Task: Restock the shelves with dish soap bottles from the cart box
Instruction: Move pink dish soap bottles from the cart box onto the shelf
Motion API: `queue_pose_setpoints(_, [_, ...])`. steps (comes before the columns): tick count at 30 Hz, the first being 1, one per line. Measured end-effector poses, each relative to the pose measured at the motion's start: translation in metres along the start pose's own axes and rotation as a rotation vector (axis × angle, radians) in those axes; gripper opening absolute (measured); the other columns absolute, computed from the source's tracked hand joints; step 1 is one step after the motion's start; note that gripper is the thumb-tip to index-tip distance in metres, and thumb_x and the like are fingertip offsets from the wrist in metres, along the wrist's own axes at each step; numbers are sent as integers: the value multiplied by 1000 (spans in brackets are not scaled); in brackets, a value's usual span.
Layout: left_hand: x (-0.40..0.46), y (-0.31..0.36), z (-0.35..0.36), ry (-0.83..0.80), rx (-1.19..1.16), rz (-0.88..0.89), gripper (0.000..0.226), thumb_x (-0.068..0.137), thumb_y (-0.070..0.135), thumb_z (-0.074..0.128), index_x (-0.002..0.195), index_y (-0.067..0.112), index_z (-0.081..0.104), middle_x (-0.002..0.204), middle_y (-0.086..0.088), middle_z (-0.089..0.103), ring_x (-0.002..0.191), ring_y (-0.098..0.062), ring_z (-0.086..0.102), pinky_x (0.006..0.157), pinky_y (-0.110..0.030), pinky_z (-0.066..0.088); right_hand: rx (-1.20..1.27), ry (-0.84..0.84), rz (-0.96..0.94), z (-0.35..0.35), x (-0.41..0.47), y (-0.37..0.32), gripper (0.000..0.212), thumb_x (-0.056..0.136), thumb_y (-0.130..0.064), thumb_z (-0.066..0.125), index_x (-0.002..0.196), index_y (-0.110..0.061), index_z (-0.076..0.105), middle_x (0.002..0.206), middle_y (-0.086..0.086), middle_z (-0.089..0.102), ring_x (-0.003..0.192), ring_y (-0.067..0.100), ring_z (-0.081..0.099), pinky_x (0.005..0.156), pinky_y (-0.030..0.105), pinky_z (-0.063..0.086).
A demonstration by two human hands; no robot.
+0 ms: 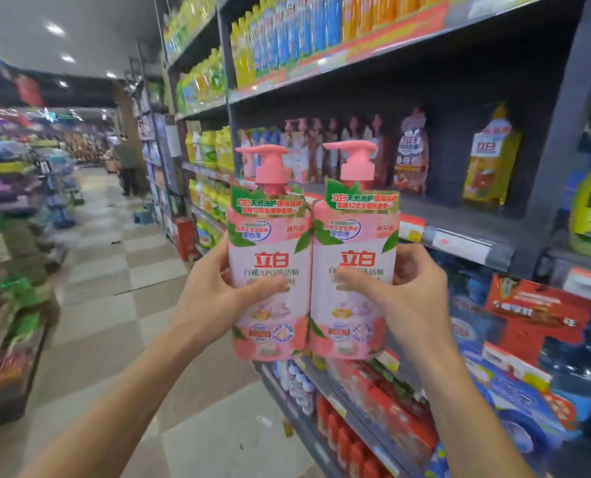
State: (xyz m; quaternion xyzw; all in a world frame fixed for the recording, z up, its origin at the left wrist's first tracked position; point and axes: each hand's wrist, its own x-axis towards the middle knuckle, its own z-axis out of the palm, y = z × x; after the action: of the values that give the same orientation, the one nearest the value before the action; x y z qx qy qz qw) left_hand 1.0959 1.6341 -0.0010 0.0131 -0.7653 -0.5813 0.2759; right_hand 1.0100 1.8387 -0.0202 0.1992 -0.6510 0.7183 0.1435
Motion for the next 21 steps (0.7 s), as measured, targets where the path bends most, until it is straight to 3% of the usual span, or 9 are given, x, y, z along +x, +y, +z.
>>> queue_pose_setpoints(4, [62,-37,-25,6,-25,3,50,71,2,80,115,17,61,92,9,77,80,-7,74,60,-17,56,-29,-20,-20,52,51,28,51,56,-22,96,97,-19,66,87,-9,77,80,9,74,74,36,59])
queue_pose_setpoints(7, [118,-61,-49,19,-43,54,61,68,6,82,122,18,56,95,9,77,83,-10,74,65,-25,60,-43,2,-42,96,94,47,48,57,-22,96,93,-21,65,87,-7,77,82,12,75,78,42,60])
queue_pose_setpoints(11, [194,-93,-92,37,-77,94,89,66,15,84,139,23,34,100,9,76,91,-12,74,74,-31,61,-55,15,-42,164,151,67,46,61,-19,94,96,-19,63,85,-11,77,78,6,74,66,26,59])
queue_pose_setpoints(14, [250,-115,-123,20,-96,99,89,73,8,83,142,21,29,98,9,76,91,-11,74,74,-29,61,-59,-3,-50,212,194,82,46,62,-17,94,96,-17,62,83,-12,76,73,1,72,58,16,53])
queue_pose_setpoints(17, [301,-136,-149,2,-96,113,87,76,7,81,140,25,25,93,16,75,89,-7,73,71,-23,60,-84,18,-62,256,231,99,47,61,-18,94,94,-17,61,82,-11,76,73,0,71,57,14,52])
queue_pose_setpoints(21, [354,-167,-170,-26,-120,100,93,77,11,80,146,27,20,99,14,75,93,-9,73,79,-33,61,-97,30,-69,297,269,122,48,61,-17,94,95,-17,61,83,-11,76,76,1,72,59,14,53])
